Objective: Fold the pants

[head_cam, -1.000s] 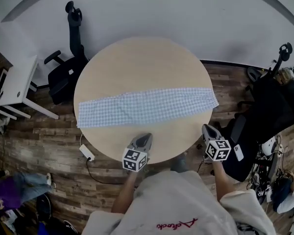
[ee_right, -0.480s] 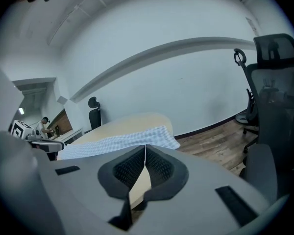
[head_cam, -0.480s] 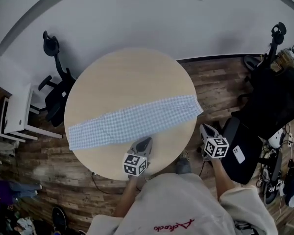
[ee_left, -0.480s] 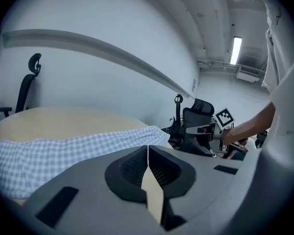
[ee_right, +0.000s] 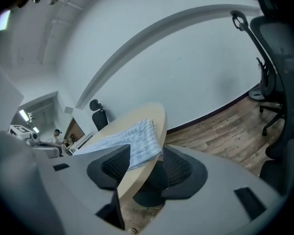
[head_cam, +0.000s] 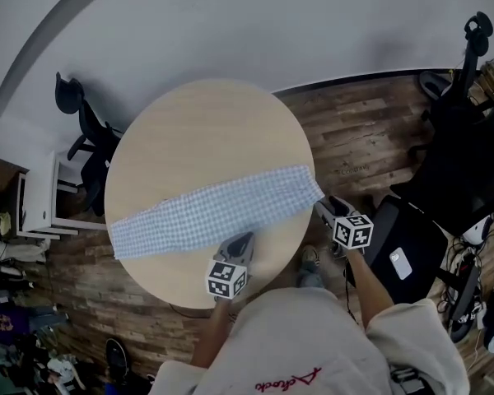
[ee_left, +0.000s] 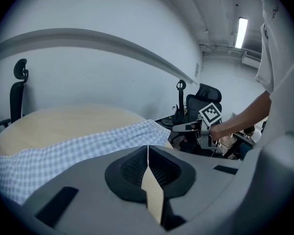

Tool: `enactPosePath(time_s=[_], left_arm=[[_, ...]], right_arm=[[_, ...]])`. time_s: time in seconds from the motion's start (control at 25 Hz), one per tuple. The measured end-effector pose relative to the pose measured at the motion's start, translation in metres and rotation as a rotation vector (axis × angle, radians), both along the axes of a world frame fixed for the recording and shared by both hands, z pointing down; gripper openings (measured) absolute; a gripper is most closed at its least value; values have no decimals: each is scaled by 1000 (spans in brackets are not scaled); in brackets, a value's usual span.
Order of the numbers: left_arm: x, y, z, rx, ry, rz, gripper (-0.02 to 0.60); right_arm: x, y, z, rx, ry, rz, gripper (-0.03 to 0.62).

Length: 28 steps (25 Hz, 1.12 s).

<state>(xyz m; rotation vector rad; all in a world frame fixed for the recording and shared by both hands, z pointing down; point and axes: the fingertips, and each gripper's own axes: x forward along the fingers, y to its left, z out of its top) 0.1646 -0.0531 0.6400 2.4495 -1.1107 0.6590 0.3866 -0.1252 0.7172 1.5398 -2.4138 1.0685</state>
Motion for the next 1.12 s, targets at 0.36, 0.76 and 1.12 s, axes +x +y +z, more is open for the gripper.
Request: enactPosePath(time_s=[0.36, 0.76, 1.12], left_arm=[[16, -4, 9, -51, -151, -8, 37], [28, -23, 13, -80, -186, 13, 37], [57, -31, 19, -73, -180, 89, 37]], right_arm=[[-2, -45, 33, -73, -152, -6, 212], [-23, -42, 41, -89, -74, -65, 112], [-9, -39, 16, 4, -46, -80, 72]])
